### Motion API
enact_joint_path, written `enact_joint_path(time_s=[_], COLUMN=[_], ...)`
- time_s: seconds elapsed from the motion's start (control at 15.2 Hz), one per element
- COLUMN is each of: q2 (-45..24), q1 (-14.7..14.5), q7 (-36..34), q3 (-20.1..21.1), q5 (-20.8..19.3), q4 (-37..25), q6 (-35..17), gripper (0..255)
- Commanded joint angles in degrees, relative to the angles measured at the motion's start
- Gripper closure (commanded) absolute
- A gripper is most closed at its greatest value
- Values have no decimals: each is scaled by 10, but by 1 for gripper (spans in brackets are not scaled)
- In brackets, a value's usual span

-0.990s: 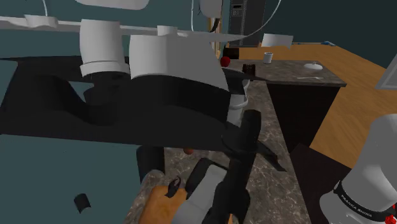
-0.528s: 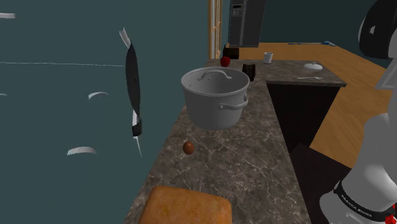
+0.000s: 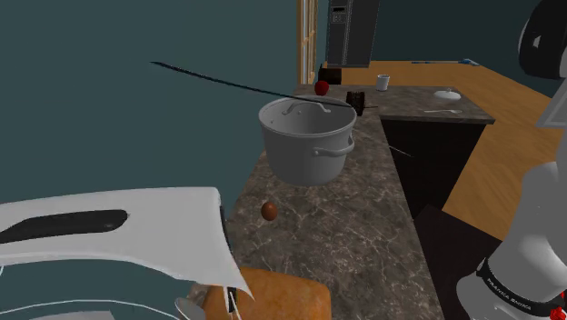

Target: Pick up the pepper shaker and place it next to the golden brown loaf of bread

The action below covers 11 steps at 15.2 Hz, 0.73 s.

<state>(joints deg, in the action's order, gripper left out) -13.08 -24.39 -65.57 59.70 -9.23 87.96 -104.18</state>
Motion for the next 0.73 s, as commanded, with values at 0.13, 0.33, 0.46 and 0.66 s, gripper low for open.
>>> enact_joint_path(time_s=[0.13,0.33,0.46,0.66], q2=[8,10,10,8], q1=[11,14,16,17], q7=[5,5,5,4], q3=[1,0,-1,-2], q5=[7,8,8,6], q4=[39,64,79,101], q6=[-34,-58,-73,-96], gripper=[255,255,255,255])
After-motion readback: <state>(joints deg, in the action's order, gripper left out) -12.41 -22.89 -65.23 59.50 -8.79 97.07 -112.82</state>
